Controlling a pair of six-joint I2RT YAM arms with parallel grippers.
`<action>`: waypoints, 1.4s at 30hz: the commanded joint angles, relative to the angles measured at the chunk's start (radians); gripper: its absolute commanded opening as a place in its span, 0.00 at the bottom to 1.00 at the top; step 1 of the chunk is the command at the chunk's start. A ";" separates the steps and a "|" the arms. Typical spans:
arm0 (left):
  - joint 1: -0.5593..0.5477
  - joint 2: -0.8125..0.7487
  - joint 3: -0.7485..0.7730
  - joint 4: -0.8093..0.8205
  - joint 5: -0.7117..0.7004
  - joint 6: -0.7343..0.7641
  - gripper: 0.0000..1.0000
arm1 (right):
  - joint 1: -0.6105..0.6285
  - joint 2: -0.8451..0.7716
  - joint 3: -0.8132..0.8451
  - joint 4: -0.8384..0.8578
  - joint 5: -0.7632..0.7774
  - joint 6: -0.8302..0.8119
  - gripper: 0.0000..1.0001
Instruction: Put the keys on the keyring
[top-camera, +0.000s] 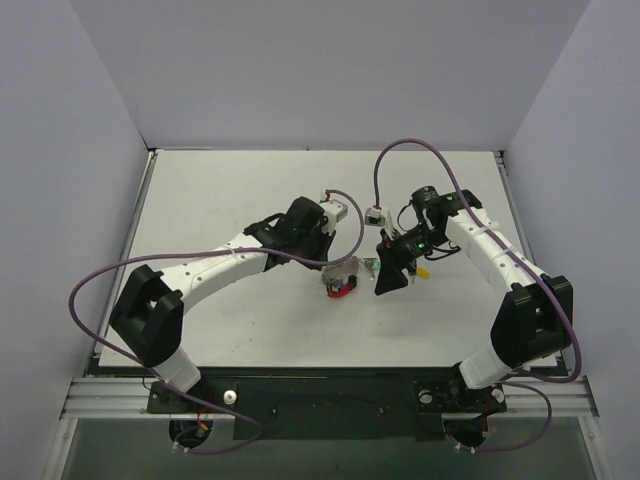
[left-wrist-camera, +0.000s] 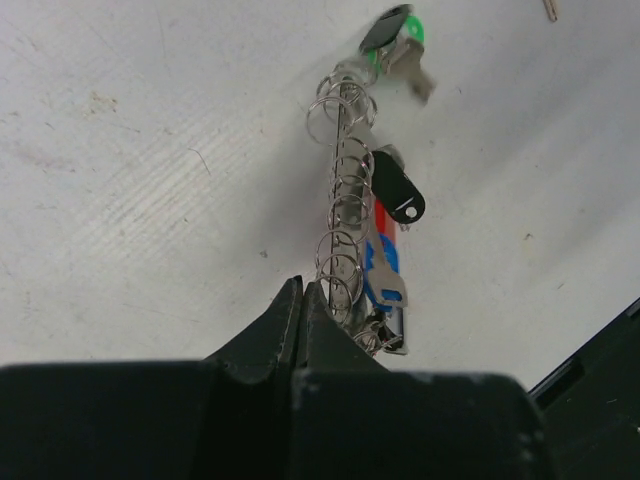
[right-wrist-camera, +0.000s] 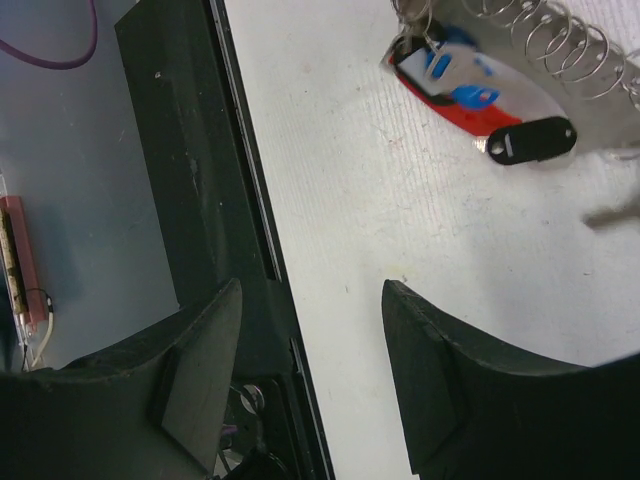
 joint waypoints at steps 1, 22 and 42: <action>-0.031 -0.048 -0.091 0.089 -0.020 -0.032 0.00 | -0.007 -0.042 -0.013 -0.047 -0.044 -0.027 0.54; -0.010 -0.439 -0.555 0.411 -0.264 -0.069 0.00 | -0.004 -0.016 -0.026 -0.046 -0.050 -0.044 0.54; -0.010 -0.558 -0.726 0.307 -0.250 -0.437 0.36 | 0.018 0.005 -0.030 -0.046 -0.040 -0.053 0.54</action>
